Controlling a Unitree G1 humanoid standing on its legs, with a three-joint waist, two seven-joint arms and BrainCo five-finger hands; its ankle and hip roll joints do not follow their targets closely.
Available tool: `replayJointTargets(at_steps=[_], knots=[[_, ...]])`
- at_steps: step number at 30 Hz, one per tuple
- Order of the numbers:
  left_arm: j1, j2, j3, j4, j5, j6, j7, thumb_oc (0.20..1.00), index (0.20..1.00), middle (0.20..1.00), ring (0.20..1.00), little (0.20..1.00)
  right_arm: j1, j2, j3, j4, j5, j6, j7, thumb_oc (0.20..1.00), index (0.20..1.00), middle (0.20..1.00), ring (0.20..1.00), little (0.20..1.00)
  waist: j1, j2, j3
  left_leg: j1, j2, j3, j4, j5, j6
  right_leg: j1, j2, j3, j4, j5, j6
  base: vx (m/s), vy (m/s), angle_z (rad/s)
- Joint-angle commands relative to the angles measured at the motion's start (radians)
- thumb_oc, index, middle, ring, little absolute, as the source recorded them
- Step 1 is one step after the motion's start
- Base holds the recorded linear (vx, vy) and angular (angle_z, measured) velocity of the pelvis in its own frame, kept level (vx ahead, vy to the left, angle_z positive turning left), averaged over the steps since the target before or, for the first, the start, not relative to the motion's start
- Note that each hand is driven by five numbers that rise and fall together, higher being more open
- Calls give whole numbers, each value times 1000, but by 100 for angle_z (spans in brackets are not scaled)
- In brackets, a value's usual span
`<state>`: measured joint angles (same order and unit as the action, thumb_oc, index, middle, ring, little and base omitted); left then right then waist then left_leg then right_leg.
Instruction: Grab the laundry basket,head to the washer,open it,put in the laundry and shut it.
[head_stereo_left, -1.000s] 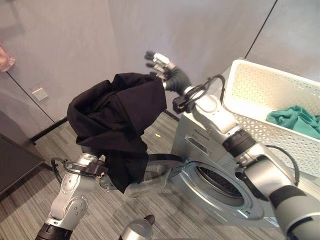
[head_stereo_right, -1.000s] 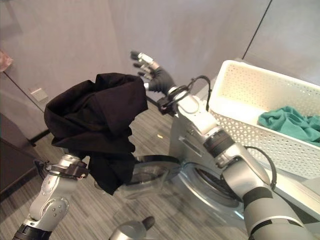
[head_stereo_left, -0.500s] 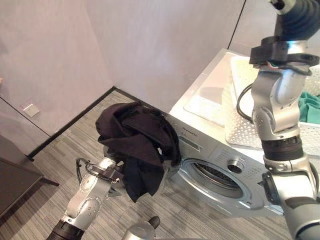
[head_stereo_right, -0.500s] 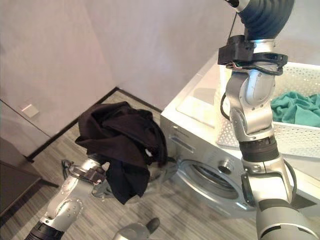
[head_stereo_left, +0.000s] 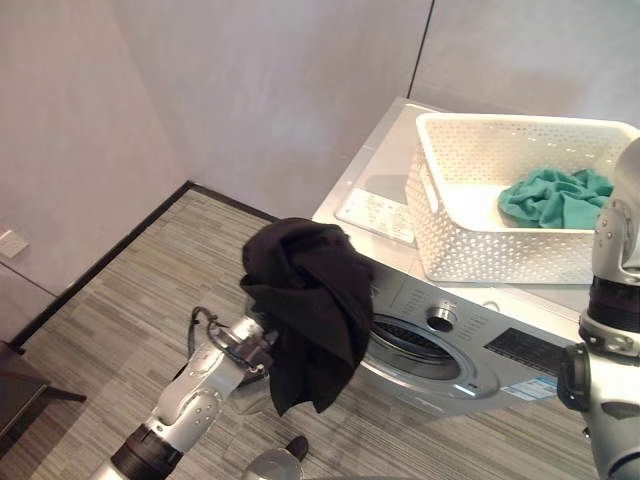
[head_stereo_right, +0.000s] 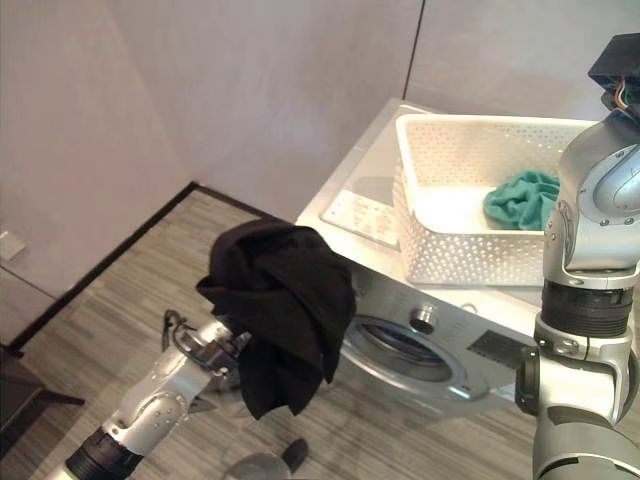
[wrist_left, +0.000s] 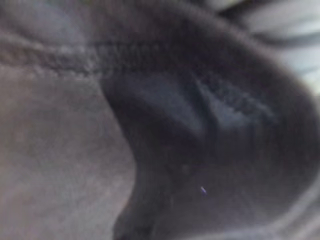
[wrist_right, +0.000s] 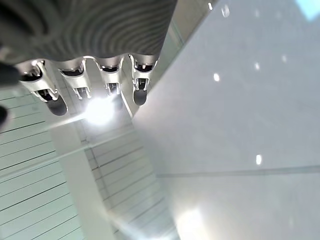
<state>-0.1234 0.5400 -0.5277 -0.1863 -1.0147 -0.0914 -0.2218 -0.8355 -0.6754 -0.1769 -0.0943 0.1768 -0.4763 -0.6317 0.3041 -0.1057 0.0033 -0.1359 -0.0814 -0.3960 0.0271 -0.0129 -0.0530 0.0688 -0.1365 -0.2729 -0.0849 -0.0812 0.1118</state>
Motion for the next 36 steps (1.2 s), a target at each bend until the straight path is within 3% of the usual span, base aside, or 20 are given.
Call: replayJointTargets(at_steps=[1, 7, 10, 12, 19, 23, 29, 32, 33, 35, 36], knots=[[-4, -2, 9, -51, -66, -24, -45, 200, 200, 200, 200, 200, -11, -64, -43, 1, -71, -9, -97, 1000, 1000, 1000, 1000, 1000, 23, -9, -120, 8, 5, -68, -114, 56, 83, -89, 10, 23, -2, 116, 2, 9, 8, -11], [53, 2, 21, -9, -61, 5, -52, 200, 200, 200, 200, 200, 125, -210, -175, 83, -228, 132, -229, 1000, 1000, 1000, 1000, 1000, 4, -21, -123, 22, 15, -55, -114, 43, 86, -82, 14, 36, -2, 111, 6, 9, 8, -7], [84, 8, 28, 28, -44, 28, -74, 200, 200, 200, 200, 200, 279, -312, -248, 253, -215, 206, -242, 1000, 1000, 1000, 1000, 1000, -15, -33, -116, 35, 20, -51, -114, 35, 85, -71, 18, 34, -2, 110, 8, 31, -15, -1], [97, 19, 13, 58, -33, 39, -95, 200, 200, 200, 200, 200, 424, -406, -297, 483, -197, 256, -237, 1000, 1000, 1000, 1000, 1000, -23, -43, -106, 47, 26, -39, -112, 31, 86, -66, 27, 48, -2, 114, 7, 10, -37, -7], [99, 45, -13, 109, -6, 37, -116, 200, 200, 200, 200, 200, 549, -443, -261, 846, -110, 254, -161, 1000, 1000, 1000, 1000, 1000, -40, -50, -83, 66, 43, -6, -111, 19, 84, -65, 44, 80, -2, 109, 1, 7, -23, -21], [108, 53, 2, 129, 16, 20, -106, 200, 200, 200, 200, 200, 655, -329, -251, 1039, -8, 222, -93, 1000, 1000, 1000, 1000, 1000, -51, -52, -48, 65, 50, -2, -106, 18, 80, -65, 50, 81, -2, 101, -5, -1, -39, -11], [124, 52, 22, 150, 25, 20, -95, 200, 200, 200, 200, 200, 740, -193, -259, 1157, 115, 178, -38, 1000, 1000, 1000, 1000, 1000, -42, -64, 0, 53, 51, -18, -79, 10, 74, -58, 55, 64, -2, 93, -13, 15, -57, 4], [143, 41, 42, 175, 24, 18, -80, 200, 200, 200, 200, 200, 777, -20, -179, 1253, 168, 202, 47, 1000, 1000, 1000, 1000, 1000, -22, -65, 42, 25, 48, -26, -54, 11, 70, -66, 59, 47, -2, 92, -19, -7, -55, 6], [144, 44, 44, 176, 24, 17, -80, 200, 200, 200, 200, 200, 775, -18, -176, 1256, 170, 201, 49, 1000, 1000, 1000, 1000, 1000, -25, -68, 41, 24, 47, -26, -52, 10, 70, -66, 59, 46, -2, 92, -19, -21, -43, 11], [159, 37, 71, 200, 33, -4, -56, 200, 200, 200, 200, 200, 776, 70, -112, 1270, 167, 205, 83, 1000, 1000, 1000, 1000, 1000, -15, -71, 62, 4, 46, -33, -37, 11, 68, -71, 62, 39, -2, 88, -25, -30, -57, 19], [162, 34, 81, 210, 52, -26, -45, 200, 200, 200, 200, 200, 783, 153, -17, 1314, 115, 247, 143, 1000, 1000, 1000, 1000, 1000, -8, -70, 83, -12, 41, -33, -16, 9, 66, -73, 61, 32, -2, 89, -30, -69, -76, 26]])
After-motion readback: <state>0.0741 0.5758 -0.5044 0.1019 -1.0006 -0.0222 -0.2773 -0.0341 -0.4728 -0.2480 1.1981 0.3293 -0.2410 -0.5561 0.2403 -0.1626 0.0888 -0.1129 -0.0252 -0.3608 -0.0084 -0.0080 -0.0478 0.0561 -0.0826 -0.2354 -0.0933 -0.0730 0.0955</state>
